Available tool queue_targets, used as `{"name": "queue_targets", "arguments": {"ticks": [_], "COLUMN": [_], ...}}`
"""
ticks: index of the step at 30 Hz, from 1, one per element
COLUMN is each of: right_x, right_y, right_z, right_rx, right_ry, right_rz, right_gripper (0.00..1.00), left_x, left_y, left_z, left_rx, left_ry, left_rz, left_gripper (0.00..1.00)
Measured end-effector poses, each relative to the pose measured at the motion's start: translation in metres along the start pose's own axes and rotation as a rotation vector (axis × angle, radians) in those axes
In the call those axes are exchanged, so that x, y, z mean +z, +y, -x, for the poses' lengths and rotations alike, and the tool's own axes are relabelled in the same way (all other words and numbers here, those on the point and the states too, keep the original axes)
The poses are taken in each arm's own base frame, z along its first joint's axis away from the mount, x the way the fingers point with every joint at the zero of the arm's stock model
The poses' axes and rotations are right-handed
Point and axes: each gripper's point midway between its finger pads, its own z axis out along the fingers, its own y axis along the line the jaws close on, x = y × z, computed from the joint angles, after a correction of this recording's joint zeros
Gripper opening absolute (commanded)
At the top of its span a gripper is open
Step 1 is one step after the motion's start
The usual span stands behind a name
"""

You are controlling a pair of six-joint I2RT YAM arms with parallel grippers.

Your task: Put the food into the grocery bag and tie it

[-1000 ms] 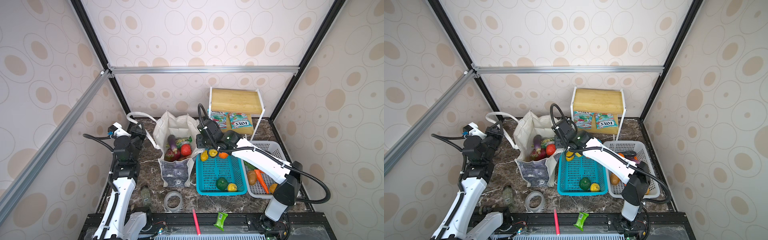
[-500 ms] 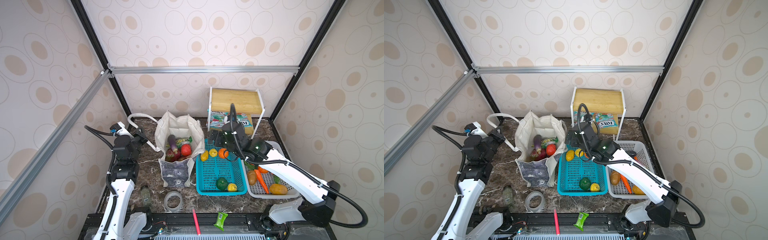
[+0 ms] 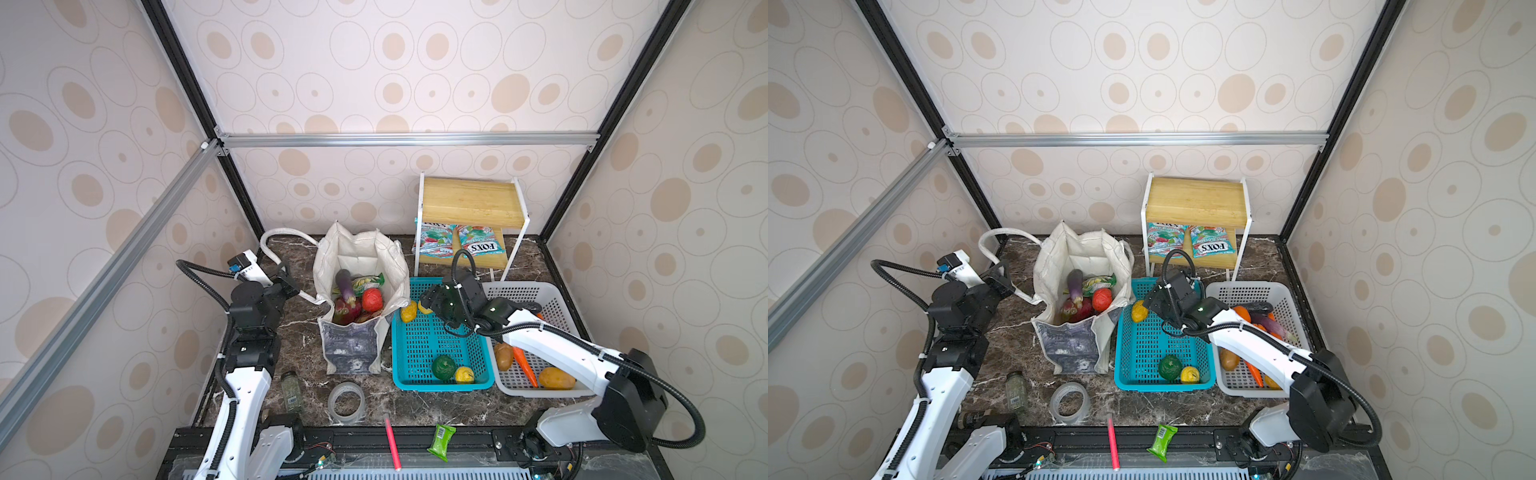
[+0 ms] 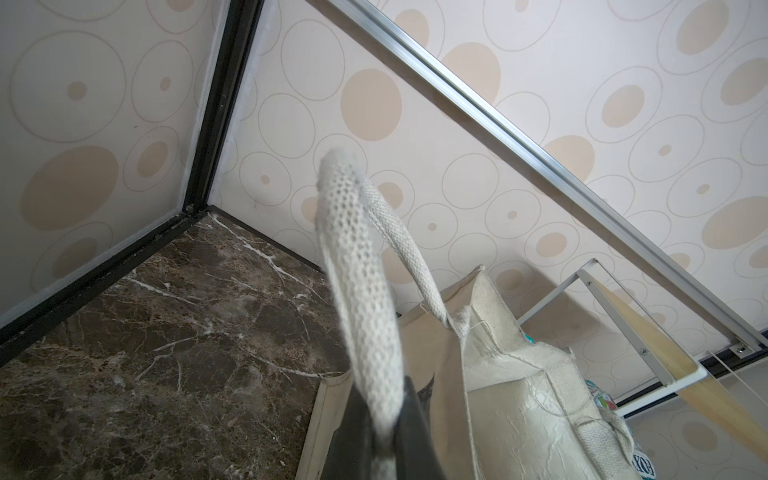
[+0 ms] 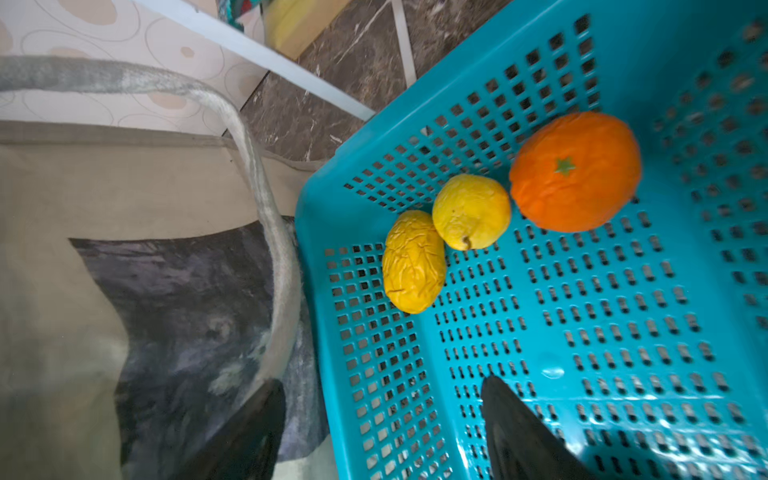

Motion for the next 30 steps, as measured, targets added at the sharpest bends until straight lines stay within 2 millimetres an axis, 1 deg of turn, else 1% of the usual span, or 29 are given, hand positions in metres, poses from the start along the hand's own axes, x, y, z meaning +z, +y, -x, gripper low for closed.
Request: {"name": "queue_targets", "arguments": {"ticks": [5, 7, 8, 12, 15, 20, 21, 22, 23, 24, 25, 27, 30], "right_x": [0.018, 0.023, 0.025, 0.033, 0.04, 0.053, 0.055, 0.057, 0.059, 0.061, 0.062, 0.063, 0.062], "right_y": [0.027, 0.037, 0.042, 0.061, 0.073, 0.083, 0.085, 0.087, 0.089, 0.09, 0.09, 0.086, 0.076], "right_z": [-0.016, -0.024, -0.029, -0.044, -0.05, -0.068, -0.072, -0.074, -0.077, -0.078, -0.079, -0.079, -0.075], "right_rx": [0.049, 0.059, 0.063, 0.096, 0.161, 0.211, 0.213, 0.216, 0.222, 0.233, 0.242, 0.257, 0.223], "right_ry": [0.062, 0.083, 0.095, 0.131, 0.151, 0.183, 0.19, 0.195, 0.199, 0.201, 0.2, 0.196, 0.156], "right_rz": [0.109, 0.143, 0.159, 0.221, 0.269, 0.298, 0.298, 0.304, 0.313, 0.317, 0.318, 0.314, 0.263], "right_gripper": [0.78, 0.75, 0.71, 0.49, 0.48, 0.47, 0.41, 0.33, 0.22, 0.13, 0.09, 0.05, 0.03], "left_x": [-0.005, -0.007, -0.008, -0.011, -0.012, -0.013, -0.013, -0.013, -0.013, -0.014, -0.014, -0.015, -0.016], "left_y": [-0.004, -0.005, -0.005, -0.004, -0.002, 0.001, 0.001, 0.001, 0.0, 0.0, 0.001, 0.001, 0.002], "left_z": [0.003, 0.003, 0.004, 0.002, 0.0, -0.004, -0.004, -0.004, -0.004, -0.004, -0.004, -0.003, -0.002], "left_rx": [0.017, 0.025, 0.028, 0.036, 0.039, 0.04, 0.04, 0.04, 0.041, 0.041, 0.042, 0.045, 0.052], "left_ry": [-0.026, -0.036, -0.04, -0.049, -0.05, -0.048, -0.049, -0.05, -0.052, -0.054, -0.056, -0.059, -0.065], "left_rz": [-0.027, -0.033, -0.035, -0.04, -0.04, -0.036, -0.036, -0.036, -0.037, -0.038, -0.038, -0.037, -0.031], "left_gripper": [0.0, 0.0, 0.0, 0.0, 0.0, 0.0, 0.0, 0.0, 0.0, 0.0, 0.0, 0.0, 0.0]}}
